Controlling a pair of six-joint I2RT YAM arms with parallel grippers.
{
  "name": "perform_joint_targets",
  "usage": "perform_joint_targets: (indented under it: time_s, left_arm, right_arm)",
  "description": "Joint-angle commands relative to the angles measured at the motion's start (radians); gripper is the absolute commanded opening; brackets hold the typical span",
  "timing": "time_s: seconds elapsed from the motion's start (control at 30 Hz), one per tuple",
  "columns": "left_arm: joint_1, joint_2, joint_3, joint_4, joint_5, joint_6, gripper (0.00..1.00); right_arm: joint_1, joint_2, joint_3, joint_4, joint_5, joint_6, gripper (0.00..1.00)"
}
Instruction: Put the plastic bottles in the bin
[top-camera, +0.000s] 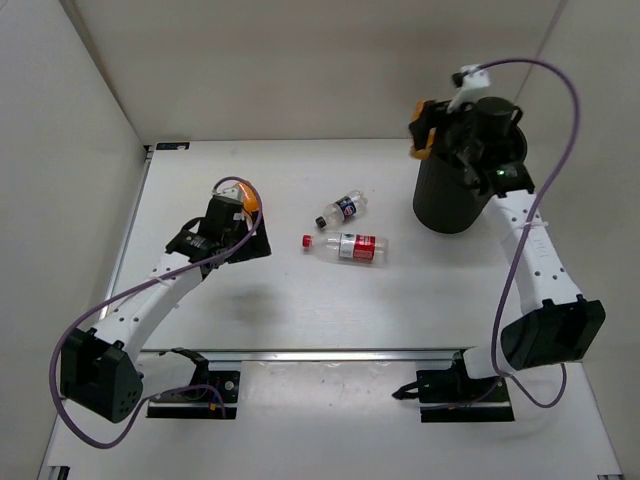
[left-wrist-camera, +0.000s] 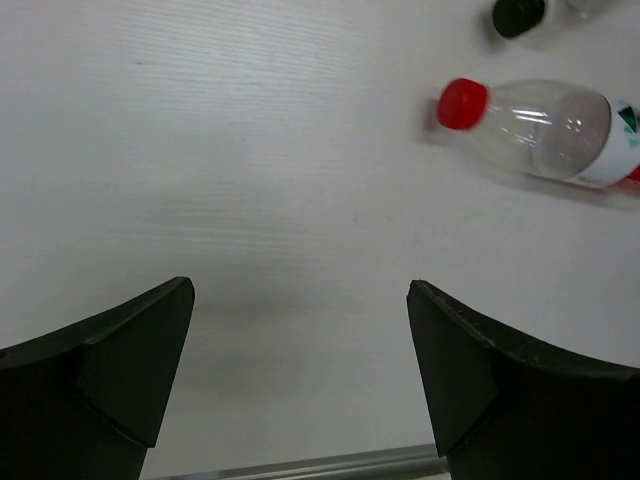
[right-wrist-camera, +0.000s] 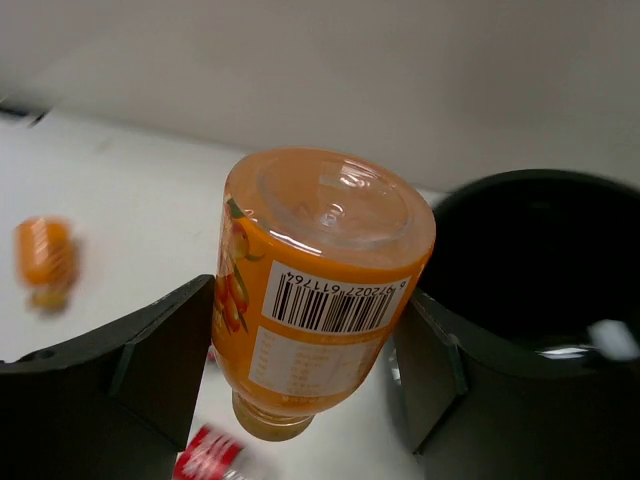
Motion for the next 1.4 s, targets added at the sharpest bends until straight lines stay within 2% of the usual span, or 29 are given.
perform_joint_targets:
  time_s: [0.0,0.07,0.2,0.3,0.37,0.43,0.47,0.5,0.6,0.67,0.77,0.83,0.9,0.93,1.17,1.23,1.37]
  left_arm:
    - [-0.028,-0.016,-0.03,0.115,0.132,-0.013,0.99]
    - [-0.021,-0.015,-0.043,0.138,0.16,-0.03,0.99]
    - [-0.018,-0.008,-0.037,0.152,0.157,-0.03,0.99]
    - [-0.023,0.004,-0.031,0.145,0.157,-0.022,0.99]
    - [-0.021,0.017,-0.02,0.139,0.154,-0.014,0.99]
    - [-0.015,0.03,-0.001,0.126,0.147,-0.004,0.99]
    - [-0.005,0.04,0.016,0.113,0.131,0.002,0.98]
    - [-0.005,0.05,0.038,0.105,0.109,0.002,0.99]
    - [0.012,0.071,0.087,0.079,0.018,-0.01,0.99]
    - [0.032,0.09,0.114,0.098,-0.023,-0.022,0.99]
    - [0.08,0.174,0.186,0.111,-0.031,-0.027,0.98]
    - [0.098,0.243,0.245,0.112,-0.084,-0.03,0.99]
    - [0.13,0.338,0.28,0.135,-0.11,-0.021,0.99]
    - [0.144,0.385,0.311,0.161,-0.078,-0.022,0.99]
    - [0.195,0.623,0.421,0.356,-0.006,-0.004,0.99]
    - [0.201,0.669,0.446,0.387,0.014,-0.01,0.99]
    - [0.202,0.717,0.477,0.459,-0.043,-0.008,0.99]
  right_arm:
    - [-0.122,0.045,0.111,-0.017,0.066,0.013,0.29]
    - [-0.179,0.088,0.152,-0.015,0.077,0.014,0.32]
    - [-0.229,0.122,0.162,-0.005,0.256,-0.013,0.33]
    - [-0.236,0.177,0.178,-0.028,0.376,-0.067,0.37]
    - [-0.263,0.204,0.204,-0.087,0.428,-0.053,0.44]
    - [-0.272,0.202,0.195,-0.084,0.419,-0.026,0.64]
    - [-0.272,0.179,0.177,-0.068,0.399,-0.025,0.89]
    - [-0.266,0.164,0.171,-0.054,0.387,-0.025,0.99]
    - [-0.239,0.112,0.149,-0.023,0.391,-0.039,0.99]
    - [-0.187,0.104,0.175,-0.038,0.465,-0.079,0.99]
    - [-0.101,0.104,0.233,-0.096,0.537,-0.153,0.99]
    - [-0.052,0.098,0.243,-0.121,0.545,-0.173,1.0]
    - [0.028,0.083,0.241,-0.162,0.501,-0.17,0.99]
    - [0.039,0.078,0.238,-0.178,0.475,-0.153,1.0]
    - [0.261,0.096,0.087,-0.252,0.156,-0.082,1.0]
    - [0.292,0.11,-0.002,-0.227,0.137,-0.045,1.0]
    - [0.297,0.119,-0.073,-0.223,0.074,0.022,0.99]
